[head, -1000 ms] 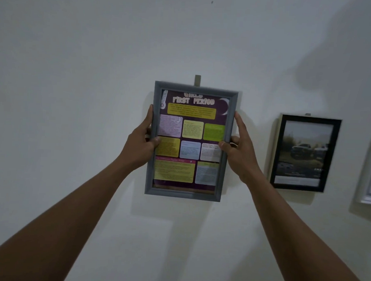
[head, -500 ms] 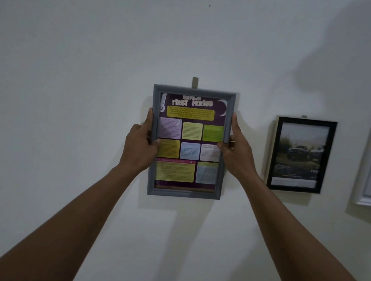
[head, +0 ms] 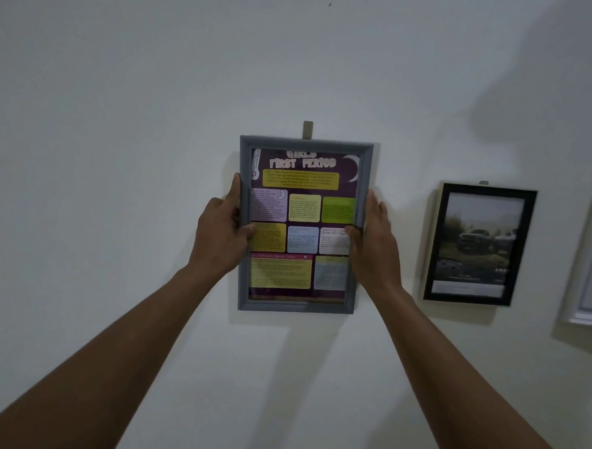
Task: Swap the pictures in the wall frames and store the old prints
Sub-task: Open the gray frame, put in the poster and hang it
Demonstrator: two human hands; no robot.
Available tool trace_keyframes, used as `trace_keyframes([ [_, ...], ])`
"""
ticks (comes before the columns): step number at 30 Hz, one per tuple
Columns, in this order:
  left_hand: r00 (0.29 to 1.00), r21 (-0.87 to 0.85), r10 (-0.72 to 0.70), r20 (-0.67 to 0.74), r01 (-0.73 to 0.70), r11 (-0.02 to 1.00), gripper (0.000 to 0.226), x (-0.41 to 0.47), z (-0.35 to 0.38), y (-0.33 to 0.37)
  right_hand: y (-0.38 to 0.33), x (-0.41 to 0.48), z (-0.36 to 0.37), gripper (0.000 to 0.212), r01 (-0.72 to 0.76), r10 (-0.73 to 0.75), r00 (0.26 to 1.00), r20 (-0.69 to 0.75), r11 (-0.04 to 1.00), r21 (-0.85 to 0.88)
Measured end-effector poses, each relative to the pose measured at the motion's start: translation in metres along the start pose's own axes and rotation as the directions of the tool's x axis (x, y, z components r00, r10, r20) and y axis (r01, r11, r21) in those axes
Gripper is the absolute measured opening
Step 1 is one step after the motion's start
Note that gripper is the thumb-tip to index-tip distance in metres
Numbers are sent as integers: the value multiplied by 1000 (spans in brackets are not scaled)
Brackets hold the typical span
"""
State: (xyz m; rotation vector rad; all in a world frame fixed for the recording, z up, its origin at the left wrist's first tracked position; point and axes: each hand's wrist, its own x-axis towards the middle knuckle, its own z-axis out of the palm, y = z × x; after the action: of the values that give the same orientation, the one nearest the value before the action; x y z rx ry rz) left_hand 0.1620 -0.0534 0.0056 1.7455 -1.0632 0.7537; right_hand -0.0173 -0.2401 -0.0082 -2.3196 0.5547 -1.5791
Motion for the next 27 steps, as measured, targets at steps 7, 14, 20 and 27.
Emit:
trace_keyframes([
  [7, 1000, -17, 2, 17, -2, 1000, 94, 1, 0, 0, 3, -2, 4, 74, -54, 54, 998, 35, 999, 4],
  [14, 1000, -25, 11, 8, -11, 1000, 94, -2, 0, 4, 4, -4, 3, 72, -46, 45, 999, 28, 999, 9],
  [20, 1000, -4, 22, 4, -22, 1000, 95, 1, 3, -2, 1, -4, 2, 70, -36, 36, 999, 31, 999, 25],
  [27, 1000, -3, 19, -22, -19, 1000, 92, -2, 6, -4, -2, -5, 3, 68, -63, 62, 997, 34, 998, 2],
])
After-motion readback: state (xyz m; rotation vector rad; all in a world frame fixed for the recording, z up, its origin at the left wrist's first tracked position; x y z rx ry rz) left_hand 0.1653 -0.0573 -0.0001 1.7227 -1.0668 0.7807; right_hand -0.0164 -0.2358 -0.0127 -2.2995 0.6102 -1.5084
